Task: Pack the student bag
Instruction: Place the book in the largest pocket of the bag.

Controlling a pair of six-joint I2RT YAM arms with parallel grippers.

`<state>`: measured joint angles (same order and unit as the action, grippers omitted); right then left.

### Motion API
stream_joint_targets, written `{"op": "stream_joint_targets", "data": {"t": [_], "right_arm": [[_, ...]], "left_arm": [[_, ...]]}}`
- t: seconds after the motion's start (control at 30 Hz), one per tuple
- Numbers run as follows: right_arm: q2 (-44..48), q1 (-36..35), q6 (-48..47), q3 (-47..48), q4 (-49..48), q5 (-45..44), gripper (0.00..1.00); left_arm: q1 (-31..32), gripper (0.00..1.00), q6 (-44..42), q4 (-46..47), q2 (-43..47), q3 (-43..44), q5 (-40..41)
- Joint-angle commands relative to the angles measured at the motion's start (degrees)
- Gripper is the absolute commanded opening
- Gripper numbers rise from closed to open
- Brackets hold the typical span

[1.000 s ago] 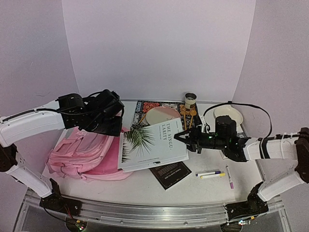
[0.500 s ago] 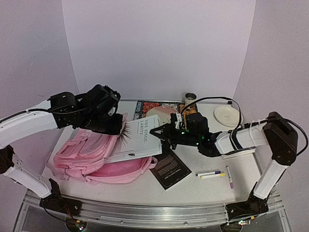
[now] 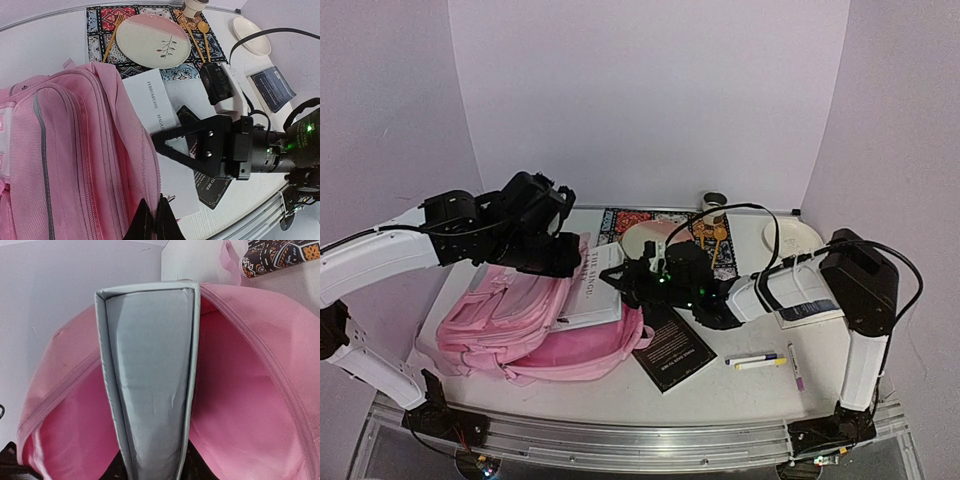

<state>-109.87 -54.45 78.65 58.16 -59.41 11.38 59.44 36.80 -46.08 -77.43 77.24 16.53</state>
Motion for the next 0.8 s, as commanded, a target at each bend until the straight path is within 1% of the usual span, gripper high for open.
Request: {"op": "stream_joint_targets", "data": {"t": [0.0, 0.17, 0.27, 0.37, 0.47, 0.63, 0.77], "right_arm": [[-2.48, -2.69, -0.41, 6.98, -2.2, -6.06, 0.3], [-7.29, -5.32, -1.7, 12.51, 1.19, -9.5, 0.34], [-10.05, -6.26, -2.68, 15.62, 3.15, -9.61, 0.37], [-12.16, -6.86, -4.16, 18.51, 6.17, -8.34, 0.42], [-13.89, -7.0, -5.95, 20.38, 8.95, -5.14, 0.48], [-12.85, -7.2, -10.52, 18.83, 13.16, -1.73, 0.57], [-10.16, -7.19, -15.51, 17.11, 17.23, 0.56, 0.65]], "left_arm": [[0.08, 0.0, -1.17, 7.15, 2.85, 1.51, 0.39], [0.05, 0.0, -0.62, 7.27, 3.51, -1.75, 2.69], [0.06, 0.0, -0.39, 7.36, 3.86, -4.31, 4.3], [0.06, 0.0, 0.09, 7.61, 4.04, -6.38, 5.01], [0.06, 0.0, 0.35, 7.65, 4.49, -8.45, 6.22], [0.0, 0.0, 0.56, 7.58, 5.56, -13.05, 10.32], [-0.15, 0.0, 1.05, 7.5, 5.41, -16.06, 11.23]]}}
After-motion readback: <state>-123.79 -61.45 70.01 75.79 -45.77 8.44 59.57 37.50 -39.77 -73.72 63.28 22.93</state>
